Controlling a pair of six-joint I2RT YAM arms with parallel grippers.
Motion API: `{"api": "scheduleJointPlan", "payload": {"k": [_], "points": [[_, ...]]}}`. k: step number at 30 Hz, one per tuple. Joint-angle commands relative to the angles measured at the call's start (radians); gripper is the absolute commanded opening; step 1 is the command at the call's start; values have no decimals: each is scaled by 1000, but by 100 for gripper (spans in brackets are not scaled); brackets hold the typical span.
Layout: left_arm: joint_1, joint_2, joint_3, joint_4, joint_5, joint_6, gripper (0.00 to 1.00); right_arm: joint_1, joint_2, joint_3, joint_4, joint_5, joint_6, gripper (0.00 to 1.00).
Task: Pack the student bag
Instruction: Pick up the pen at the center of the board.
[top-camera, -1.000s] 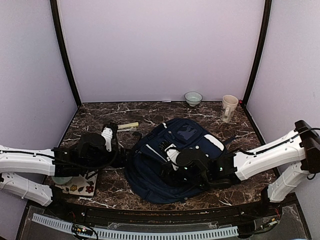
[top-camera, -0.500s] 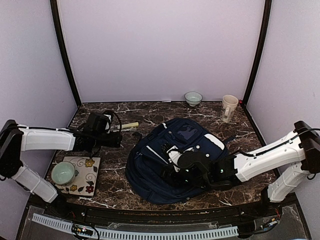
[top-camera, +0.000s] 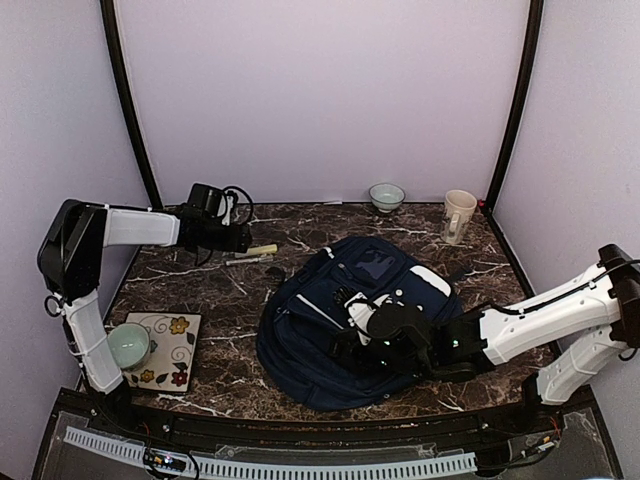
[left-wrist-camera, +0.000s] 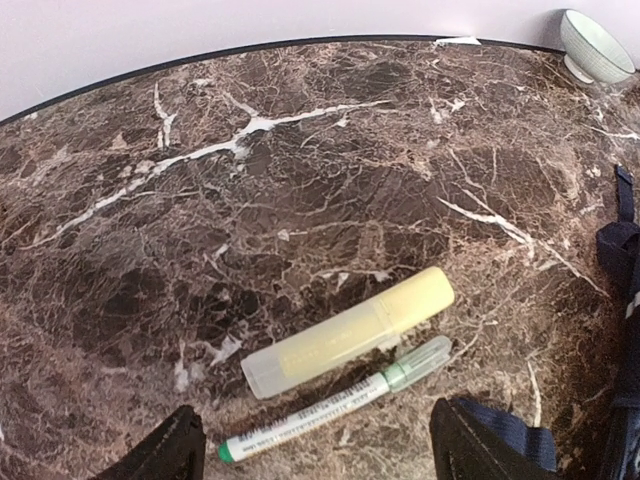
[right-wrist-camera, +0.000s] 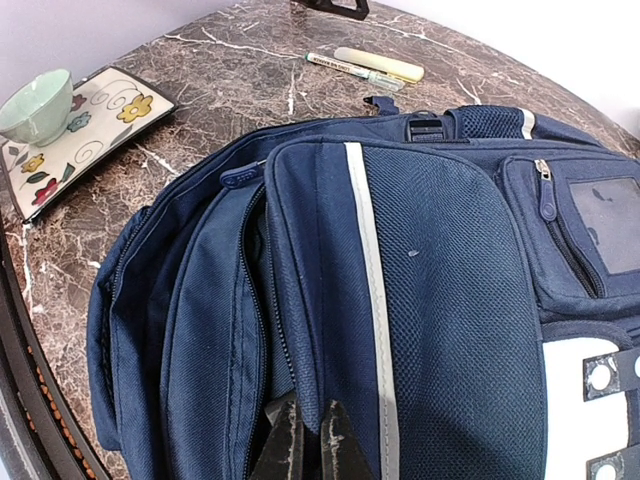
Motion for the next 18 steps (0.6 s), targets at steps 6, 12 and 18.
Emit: {"api": "scheduleJointPlan", "payload": {"k": [6,12,18], "points": [[104,145,133,-102,193,26,79,2,-6,-4,-25,40,13,0],[104,153,90,-73,253,2,79,3,-2,4,-19,32,9,0],[104,152,53,-58,271,-9,78,2,6,16,-22,24,8,0]]}}
